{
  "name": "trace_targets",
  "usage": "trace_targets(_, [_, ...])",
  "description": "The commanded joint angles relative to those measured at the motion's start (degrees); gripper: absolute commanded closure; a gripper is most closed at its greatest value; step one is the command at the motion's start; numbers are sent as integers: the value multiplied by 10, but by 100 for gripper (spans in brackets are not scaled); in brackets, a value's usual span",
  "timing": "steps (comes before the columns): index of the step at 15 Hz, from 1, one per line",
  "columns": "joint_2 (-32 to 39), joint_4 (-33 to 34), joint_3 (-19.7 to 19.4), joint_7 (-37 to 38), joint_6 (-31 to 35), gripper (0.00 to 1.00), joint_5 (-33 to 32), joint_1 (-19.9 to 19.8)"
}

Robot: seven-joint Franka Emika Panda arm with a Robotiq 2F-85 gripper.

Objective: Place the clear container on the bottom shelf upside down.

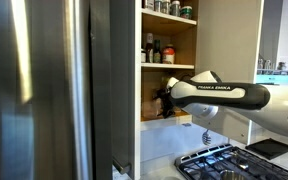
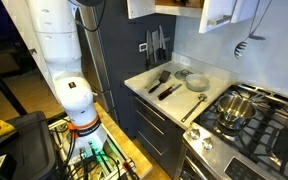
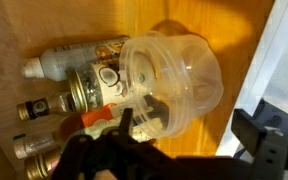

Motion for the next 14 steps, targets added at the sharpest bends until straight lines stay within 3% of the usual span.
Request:
trace_targets(1, [22, 31, -4, 19, -11, 3, -40, 5])
trace_targets(2, [25, 35, -5, 24, -13, 11, -49, 5])
trace_targets(3, [28, 39, -6, 29, -14, 31, -59, 6])
trace_targets(6, [38, 48, -10, 49, -20, 42, -89, 6])
trace_targets(12, [50, 62, -17, 90, -33, 91, -140, 6])
trace_targets(14, [53, 68, -18, 99, -40, 99, -150, 5])
